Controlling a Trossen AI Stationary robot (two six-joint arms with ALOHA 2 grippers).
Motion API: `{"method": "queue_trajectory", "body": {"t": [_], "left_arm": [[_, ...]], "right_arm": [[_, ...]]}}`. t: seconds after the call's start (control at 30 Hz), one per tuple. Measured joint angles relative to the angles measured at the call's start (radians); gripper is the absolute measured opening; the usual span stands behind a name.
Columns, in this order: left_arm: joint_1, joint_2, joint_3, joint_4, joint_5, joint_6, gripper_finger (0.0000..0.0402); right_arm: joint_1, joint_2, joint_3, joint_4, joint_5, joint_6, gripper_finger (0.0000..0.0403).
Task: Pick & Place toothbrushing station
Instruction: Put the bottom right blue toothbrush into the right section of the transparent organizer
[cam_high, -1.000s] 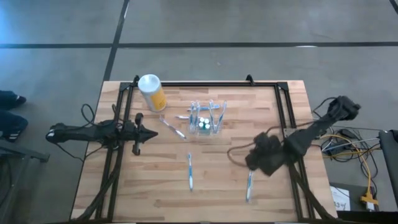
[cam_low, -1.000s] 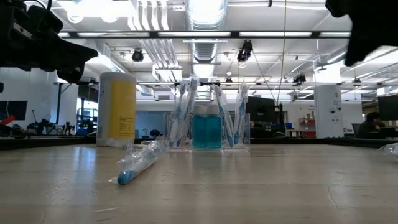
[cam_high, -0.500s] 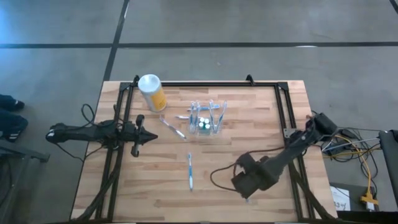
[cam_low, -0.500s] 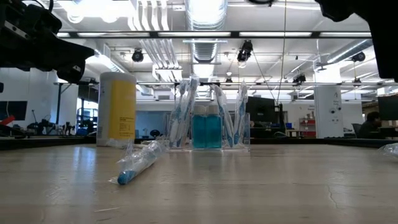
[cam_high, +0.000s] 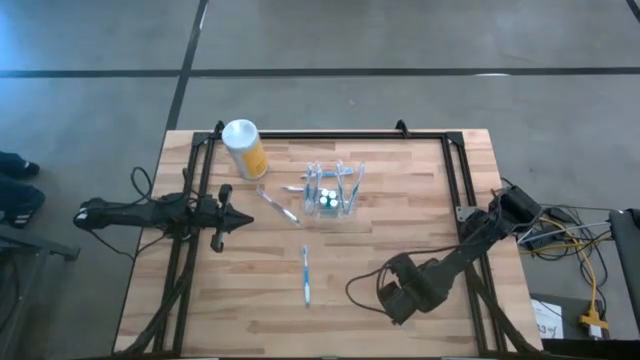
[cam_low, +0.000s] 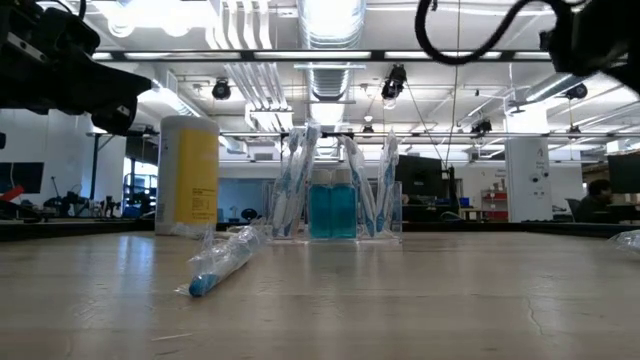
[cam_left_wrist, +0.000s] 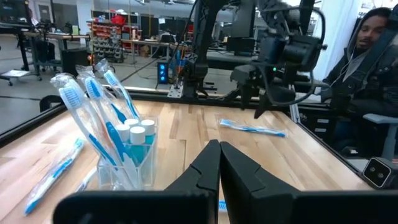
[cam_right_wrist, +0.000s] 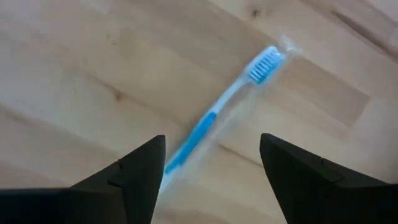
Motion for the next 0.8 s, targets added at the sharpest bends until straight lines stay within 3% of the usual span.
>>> {"method": "queue_trajectory", "body": {"t": [0.1, 0.5, 0.6, 0.8], "left_arm": [[0.0, 0.0, 0.0, -0.001, 0.011, -0.006, 0.0012], [0.0, 0.006, 0.0, -0.002, 0.038, -0.003, 0.0012], [0.0, 0.008, 0.0, -0.002, 0.038, -0.003, 0.0012], [0.0, 0.013, 0.0, -0.001, 0.039, -0.003, 0.0012]], "right_arm": [[0.0, 0.004, -0.057, 0.056, 0.03, 0.029, 0.0258], [-0.007, 0.002, -0.264, 0.37, -0.053, -0.009, 0.0246], [-0.009, -0.001, -0.272, 0.364, -0.071, -0.019, 0.0212], [-0.01, -0.002, -0.244, 0.346, -0.069, -0.086, 0.0093]]}}
